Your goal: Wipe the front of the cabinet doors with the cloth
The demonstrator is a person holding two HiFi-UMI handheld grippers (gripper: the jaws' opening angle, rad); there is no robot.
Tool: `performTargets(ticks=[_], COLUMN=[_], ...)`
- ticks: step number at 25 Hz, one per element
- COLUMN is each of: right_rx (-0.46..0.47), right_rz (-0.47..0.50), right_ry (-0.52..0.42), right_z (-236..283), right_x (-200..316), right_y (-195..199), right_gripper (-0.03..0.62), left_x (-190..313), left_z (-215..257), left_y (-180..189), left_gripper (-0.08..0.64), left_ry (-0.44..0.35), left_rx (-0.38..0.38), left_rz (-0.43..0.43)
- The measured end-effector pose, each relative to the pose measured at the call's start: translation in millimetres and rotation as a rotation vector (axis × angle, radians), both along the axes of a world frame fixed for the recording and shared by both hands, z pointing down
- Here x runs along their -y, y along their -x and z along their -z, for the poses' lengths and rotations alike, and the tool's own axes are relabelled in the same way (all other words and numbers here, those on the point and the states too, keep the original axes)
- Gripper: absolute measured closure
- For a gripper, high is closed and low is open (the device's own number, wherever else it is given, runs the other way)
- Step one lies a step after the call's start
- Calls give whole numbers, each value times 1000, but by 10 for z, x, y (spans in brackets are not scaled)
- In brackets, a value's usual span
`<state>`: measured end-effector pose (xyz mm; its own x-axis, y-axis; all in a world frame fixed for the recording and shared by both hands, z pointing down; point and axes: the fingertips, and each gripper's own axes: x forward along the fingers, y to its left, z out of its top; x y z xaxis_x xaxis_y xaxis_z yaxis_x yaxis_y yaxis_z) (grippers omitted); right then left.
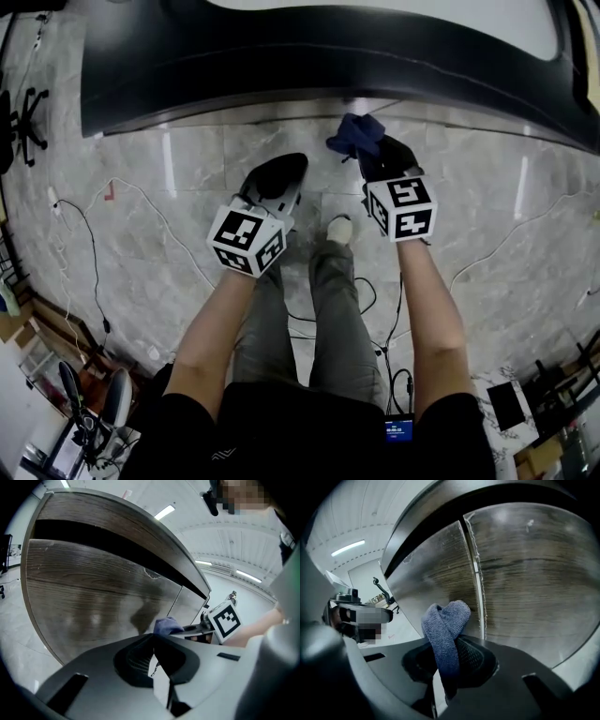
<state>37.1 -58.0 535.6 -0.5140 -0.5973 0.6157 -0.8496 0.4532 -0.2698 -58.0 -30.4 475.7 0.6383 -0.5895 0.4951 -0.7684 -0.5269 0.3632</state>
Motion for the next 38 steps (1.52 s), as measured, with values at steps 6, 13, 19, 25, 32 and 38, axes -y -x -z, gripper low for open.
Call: performTargets(ticks=[6,13,19,25,32,38], right_rx=[37,45,35,40,48,60], right_rz=[28,14,-21,-56,-50,-16], right_ry=[-19,-34,-43,-78,-118,-161], right_z=[363,633,777,998,1123,1173], right_x=[-234,-372,-403,-383,-252,-87], right_y=[98,273,398,513,371,122], right_gripper=[520,520,520,520,520,520], left_x=[-67,-100,-162,-148,-42,21], left_z=[240,325,417,525,605,634], left_y=[9,134,294,439,352,127], left_gripper=[551,551,551,551,551,551], left_ry=[-21,-17,-13,-35,-67,-89], left_rx=[-15,-46,-61,-62,-60,-47], left_rz=[30,19,-13,-36,-18,24])
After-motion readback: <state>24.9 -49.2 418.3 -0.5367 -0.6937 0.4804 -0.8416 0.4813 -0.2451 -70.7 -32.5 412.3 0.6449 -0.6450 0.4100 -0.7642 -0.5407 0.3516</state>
